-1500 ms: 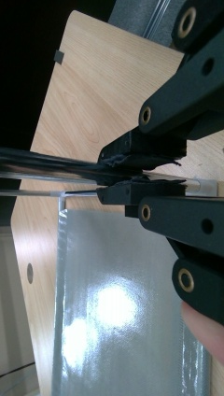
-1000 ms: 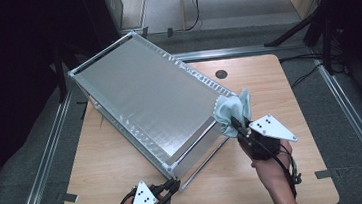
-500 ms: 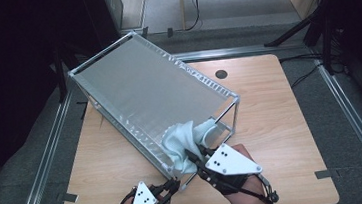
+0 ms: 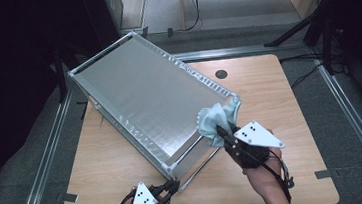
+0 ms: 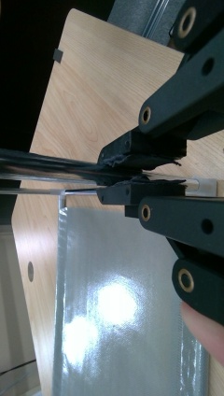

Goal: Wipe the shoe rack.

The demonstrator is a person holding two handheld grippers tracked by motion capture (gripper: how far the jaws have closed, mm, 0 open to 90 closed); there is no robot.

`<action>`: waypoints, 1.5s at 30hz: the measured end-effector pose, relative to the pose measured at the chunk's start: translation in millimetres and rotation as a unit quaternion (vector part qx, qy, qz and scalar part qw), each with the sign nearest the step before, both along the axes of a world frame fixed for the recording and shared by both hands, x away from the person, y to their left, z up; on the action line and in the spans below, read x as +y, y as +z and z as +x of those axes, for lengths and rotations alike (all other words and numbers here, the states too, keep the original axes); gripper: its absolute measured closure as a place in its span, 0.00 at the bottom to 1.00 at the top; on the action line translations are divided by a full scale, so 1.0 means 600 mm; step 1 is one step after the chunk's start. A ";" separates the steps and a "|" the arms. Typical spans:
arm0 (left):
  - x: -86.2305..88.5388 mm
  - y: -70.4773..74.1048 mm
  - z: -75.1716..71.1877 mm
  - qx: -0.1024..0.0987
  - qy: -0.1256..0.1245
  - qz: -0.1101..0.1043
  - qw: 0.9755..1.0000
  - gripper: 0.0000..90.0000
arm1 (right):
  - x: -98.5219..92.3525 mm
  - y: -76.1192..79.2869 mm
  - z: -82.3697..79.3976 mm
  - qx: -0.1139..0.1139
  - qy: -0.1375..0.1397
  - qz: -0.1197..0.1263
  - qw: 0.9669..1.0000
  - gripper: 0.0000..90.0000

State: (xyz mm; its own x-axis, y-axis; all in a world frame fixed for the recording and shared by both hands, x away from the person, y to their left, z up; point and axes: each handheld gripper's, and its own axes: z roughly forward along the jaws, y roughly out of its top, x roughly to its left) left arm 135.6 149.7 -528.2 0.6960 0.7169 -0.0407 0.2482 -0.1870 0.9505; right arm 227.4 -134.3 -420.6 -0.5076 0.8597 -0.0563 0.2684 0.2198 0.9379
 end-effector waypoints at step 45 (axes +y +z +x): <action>0.005 -0.001 0.003 0.003 -0.009 0.000 1.000 0.91 | -0.172 -0.117 0.087 0.094 -0.215 -0.024 0.972 0.83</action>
